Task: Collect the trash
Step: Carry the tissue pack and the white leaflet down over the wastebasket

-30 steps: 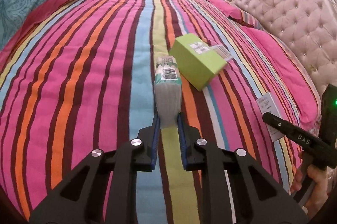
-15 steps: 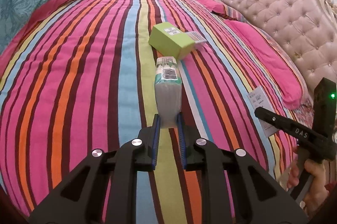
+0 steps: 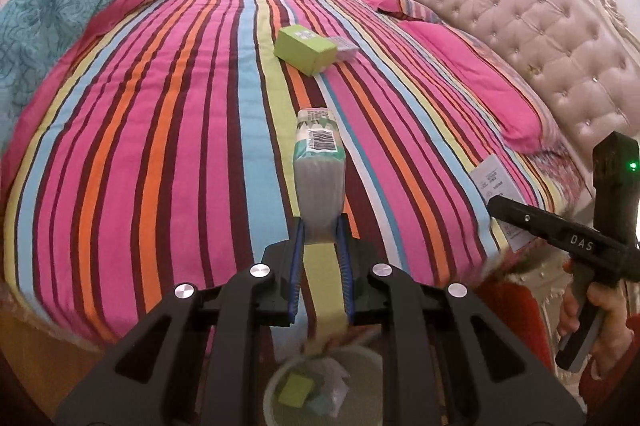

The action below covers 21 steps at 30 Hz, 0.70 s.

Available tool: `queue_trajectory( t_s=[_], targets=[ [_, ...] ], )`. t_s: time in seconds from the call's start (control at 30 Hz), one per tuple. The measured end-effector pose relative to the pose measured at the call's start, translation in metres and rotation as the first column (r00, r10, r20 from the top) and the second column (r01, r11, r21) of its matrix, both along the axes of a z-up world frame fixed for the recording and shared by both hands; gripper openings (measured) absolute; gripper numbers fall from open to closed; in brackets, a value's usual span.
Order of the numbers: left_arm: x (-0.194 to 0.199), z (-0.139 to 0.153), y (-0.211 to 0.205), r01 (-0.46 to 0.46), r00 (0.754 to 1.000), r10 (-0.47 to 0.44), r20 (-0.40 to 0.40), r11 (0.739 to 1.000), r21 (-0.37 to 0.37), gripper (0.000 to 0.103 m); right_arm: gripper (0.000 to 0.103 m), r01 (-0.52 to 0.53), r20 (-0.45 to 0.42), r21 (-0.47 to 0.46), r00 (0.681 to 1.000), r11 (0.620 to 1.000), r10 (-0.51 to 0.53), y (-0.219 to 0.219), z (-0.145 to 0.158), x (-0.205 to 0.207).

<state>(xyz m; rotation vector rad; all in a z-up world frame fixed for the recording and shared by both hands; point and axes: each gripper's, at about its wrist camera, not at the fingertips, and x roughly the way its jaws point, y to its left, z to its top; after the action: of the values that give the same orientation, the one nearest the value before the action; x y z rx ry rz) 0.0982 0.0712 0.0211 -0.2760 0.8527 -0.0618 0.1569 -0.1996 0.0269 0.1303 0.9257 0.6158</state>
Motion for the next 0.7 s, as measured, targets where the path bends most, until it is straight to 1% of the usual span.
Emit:
queue_trajectory(
  t_s=[0.2,0.33,0.5,0.7],
  targets=[
    [-0.050,0.000,-0.020,0.056,0.998,-0.056,-0.018,0.998,0.037,0.017,0.045,-0.025,-0.021,-0.003,0.999,1.000,0.025,-0.006,-0.006,-0.035],
    [-0.083,-0.004,-0.036,0.105,0.994,-0.103,-0.044,0.993,0.047,0.017,0.045,-0.045,-0.044,-0.003,0.998,0.999,0.045,-0.006,-0.012,-0.058],
    [-0.107,-0.014,-0.052,0.148,0.986,-0.144,-0.082,0.988,0.052,0.017,0.045,-0.074,-0.078,-0.037,0.994,0.997,0.071,-0.004,-0.023,-0.081],
    [-0.120,-0.037,-0.063,0.182,0.973,-0.175,-0.149,0.983,0.035,0.017,0.045,-0.071,-0.181,-0.053,0.982,0.996,0.060,-0.006,-0.045,-0.093]
  ],
)
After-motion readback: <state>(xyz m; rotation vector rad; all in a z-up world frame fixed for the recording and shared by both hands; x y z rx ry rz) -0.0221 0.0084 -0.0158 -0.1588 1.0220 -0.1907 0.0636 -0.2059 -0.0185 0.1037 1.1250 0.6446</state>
